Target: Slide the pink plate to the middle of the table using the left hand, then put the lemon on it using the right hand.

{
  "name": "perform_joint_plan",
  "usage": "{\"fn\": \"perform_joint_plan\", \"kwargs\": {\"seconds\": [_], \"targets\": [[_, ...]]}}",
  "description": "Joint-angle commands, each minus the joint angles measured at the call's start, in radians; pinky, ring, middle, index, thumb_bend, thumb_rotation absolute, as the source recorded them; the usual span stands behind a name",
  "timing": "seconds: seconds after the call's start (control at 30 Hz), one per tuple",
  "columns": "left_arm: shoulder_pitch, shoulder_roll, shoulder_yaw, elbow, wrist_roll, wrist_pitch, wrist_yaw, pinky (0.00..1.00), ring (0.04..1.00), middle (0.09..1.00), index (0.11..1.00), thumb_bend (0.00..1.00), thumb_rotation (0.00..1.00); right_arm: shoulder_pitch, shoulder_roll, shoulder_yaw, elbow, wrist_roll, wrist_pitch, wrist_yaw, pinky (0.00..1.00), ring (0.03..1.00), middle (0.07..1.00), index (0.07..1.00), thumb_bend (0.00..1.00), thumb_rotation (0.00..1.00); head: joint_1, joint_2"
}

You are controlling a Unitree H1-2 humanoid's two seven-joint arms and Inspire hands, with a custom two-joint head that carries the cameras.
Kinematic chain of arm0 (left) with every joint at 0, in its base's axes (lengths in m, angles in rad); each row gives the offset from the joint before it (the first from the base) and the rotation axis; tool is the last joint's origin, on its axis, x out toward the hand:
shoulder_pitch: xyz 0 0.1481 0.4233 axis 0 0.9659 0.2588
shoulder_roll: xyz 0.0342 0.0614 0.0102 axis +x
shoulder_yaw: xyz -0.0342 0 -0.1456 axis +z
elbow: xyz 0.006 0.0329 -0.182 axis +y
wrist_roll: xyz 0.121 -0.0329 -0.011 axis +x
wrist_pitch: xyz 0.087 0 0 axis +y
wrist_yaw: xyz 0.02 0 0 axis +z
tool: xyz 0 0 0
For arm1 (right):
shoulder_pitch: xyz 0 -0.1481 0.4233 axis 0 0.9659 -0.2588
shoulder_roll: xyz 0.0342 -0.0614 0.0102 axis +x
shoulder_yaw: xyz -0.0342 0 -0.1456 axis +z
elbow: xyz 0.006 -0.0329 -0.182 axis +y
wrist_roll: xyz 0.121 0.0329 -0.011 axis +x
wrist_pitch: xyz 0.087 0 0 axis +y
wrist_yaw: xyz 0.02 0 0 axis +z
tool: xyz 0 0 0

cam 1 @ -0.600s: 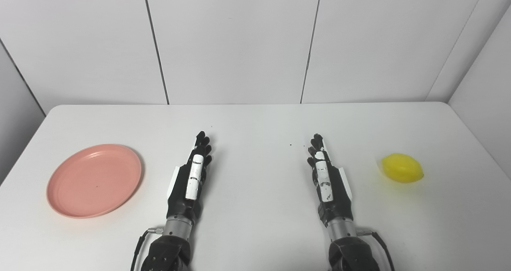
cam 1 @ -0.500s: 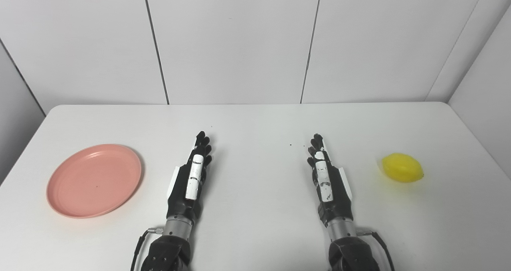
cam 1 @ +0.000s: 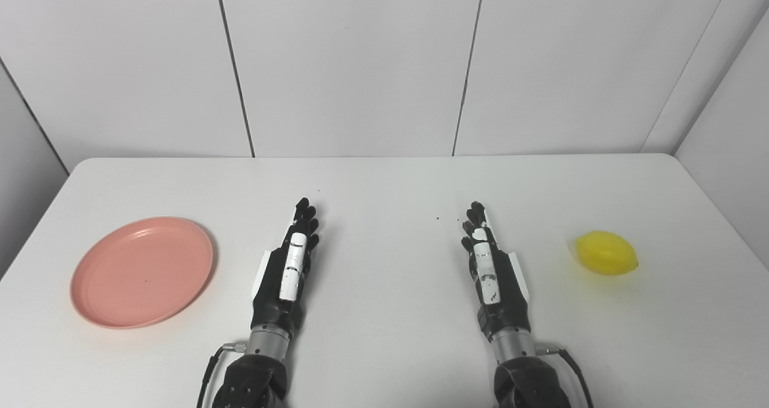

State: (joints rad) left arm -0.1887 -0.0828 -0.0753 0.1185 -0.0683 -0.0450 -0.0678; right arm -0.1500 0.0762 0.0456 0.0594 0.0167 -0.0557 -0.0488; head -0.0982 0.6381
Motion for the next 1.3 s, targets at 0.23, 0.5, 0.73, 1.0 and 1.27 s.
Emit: {"fn": "perform_joint_plan", "kwargs": {"seconds": [0.23,0.5,0.73,1.0,1.27], "targets": [[0.009,0.005,0.000,-0.009,-0.012,0.017,-0.015,1.00,1.000,1.000,0.996,0.54,1.00,-0.009,0.002,0.008,-0.042,-0.009,-0.021,0.010,1.00,1.000,1.000,0.996,0.73,1.00,0.028,-0.004],[0.023,-0.023,-0.030,-0.010,0.034,0.030,0.009,1.00,0.997,1.000,0.996,0.54,1.00,0.015,-0.023,-0.012,-0.058,0.019,-0.036,0.022,1.00,1.000,1.000,0.993,0.74,1.00,0.216,-0.054],[0.005,-0.050,-0.047,0.071,0.059,-0.050,0.018,1.00,1.000,1.000,1.000,0.50,1.00,0.024,-0.063,-0.028,-0.045,0.070,-0.043,0.068,1.00,1.000,1.000,1.000,0.73,1.00,0.332,-0.103],[-0.008,-0.070,-0.048,0.128,0.084,-0.108,0.043,1.00,1.000,1.000,1.000,0.47,1.00,0.019,-0.097,-0.034,-0.006,0.081,-0.077,0.099,1.00,1.000,1.000,1.000,0.70,1.00,0.378,-0.134],[-0.013,-0.076,-0.035,0.136,0.090,-0.116,0.058,1.00,1.000,1.000,1.000,0.48,1.00,0.017,-0.100,-0.033,0.008,0.071,-0.094,0.095,1.00,1.000,1.000,1.000,0.70,1.00,0.384,-0.147]]}}
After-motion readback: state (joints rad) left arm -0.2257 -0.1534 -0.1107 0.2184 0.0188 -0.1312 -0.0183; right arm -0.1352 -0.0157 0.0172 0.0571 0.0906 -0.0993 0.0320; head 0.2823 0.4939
